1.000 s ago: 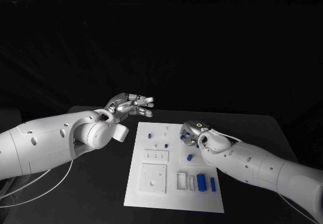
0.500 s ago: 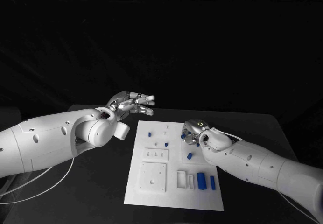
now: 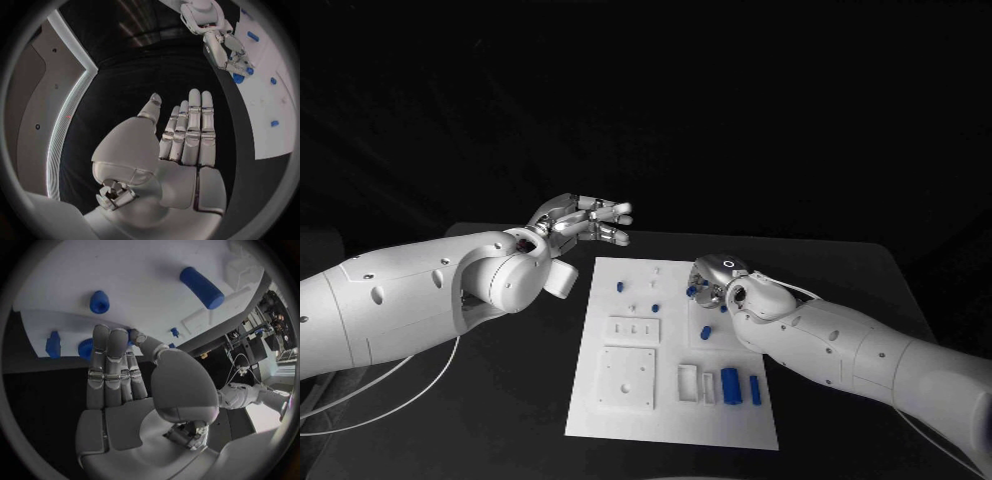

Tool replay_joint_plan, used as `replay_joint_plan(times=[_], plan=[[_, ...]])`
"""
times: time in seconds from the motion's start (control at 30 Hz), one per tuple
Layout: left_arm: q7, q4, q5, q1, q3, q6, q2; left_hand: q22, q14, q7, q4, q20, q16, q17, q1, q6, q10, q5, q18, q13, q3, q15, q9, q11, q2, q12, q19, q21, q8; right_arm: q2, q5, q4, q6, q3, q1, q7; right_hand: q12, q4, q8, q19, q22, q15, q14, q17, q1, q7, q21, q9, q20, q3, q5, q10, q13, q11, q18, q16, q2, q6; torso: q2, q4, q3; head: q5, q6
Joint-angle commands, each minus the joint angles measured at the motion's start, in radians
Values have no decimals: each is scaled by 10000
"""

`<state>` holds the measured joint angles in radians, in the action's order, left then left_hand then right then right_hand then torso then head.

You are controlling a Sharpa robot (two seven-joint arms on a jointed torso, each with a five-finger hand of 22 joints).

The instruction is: Assemble the parts on the task board

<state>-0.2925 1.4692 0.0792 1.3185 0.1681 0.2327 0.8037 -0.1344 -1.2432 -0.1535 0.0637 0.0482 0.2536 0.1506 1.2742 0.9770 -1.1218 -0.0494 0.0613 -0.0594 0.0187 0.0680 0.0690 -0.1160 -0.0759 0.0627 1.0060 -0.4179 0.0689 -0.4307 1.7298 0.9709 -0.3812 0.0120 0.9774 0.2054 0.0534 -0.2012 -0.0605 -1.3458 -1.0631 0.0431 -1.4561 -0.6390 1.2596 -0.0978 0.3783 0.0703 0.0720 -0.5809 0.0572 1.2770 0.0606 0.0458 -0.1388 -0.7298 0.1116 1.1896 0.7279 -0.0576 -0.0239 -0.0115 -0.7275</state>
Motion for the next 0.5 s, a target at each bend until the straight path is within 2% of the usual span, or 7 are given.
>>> replay_joint_plan(times=[0.03,0.2,0.5], plan=[[-76,3,58,13,-8,-191,-26,12,-42,-1,16,16,-47,-8,-20,-18,-44,-37,-109,-14,-9,0,3,-30,-42,-10,-25,55,-23,-4,-75,48,-129,-13,-23,93,44,-8,-31,-111,-89,121,-4,-14,20,31,-65,32,24,-111,-32,190,11,-45,145,64,-162,211,-1,1,3,-16,25],[-74,-4,58,13,-8,-197,-32,23,-41,-4,30,16,-50,-8,-15,-20,-41,-39,-110,-13,-16,1,2,-31,-47,-10,-30,52,-25,-27,-107,117,-324,-11,-21,177,51,-41,-39,-140,-326,170,-26,-24,-54,92,-65,80,83,-464,-28,443,19,-122,181,94,-265,460,-5,-9,-7,-30,33],[-79,-74,59,13,-8,-180,-31,31,-41,-4,47,16,-51,-7,-8,-21,-37,-40,-110,-13,-19,1,2,-32,-44,-11,-30,47,-26,-142,-184,400,-657,-6,96,294,55,-100,-38,-212,-640,190,-47,-44,-103,117,-202,97,108,-499,-36,532,21,-152,210,120,-267,562,-3,-5,-11,-55,106]])
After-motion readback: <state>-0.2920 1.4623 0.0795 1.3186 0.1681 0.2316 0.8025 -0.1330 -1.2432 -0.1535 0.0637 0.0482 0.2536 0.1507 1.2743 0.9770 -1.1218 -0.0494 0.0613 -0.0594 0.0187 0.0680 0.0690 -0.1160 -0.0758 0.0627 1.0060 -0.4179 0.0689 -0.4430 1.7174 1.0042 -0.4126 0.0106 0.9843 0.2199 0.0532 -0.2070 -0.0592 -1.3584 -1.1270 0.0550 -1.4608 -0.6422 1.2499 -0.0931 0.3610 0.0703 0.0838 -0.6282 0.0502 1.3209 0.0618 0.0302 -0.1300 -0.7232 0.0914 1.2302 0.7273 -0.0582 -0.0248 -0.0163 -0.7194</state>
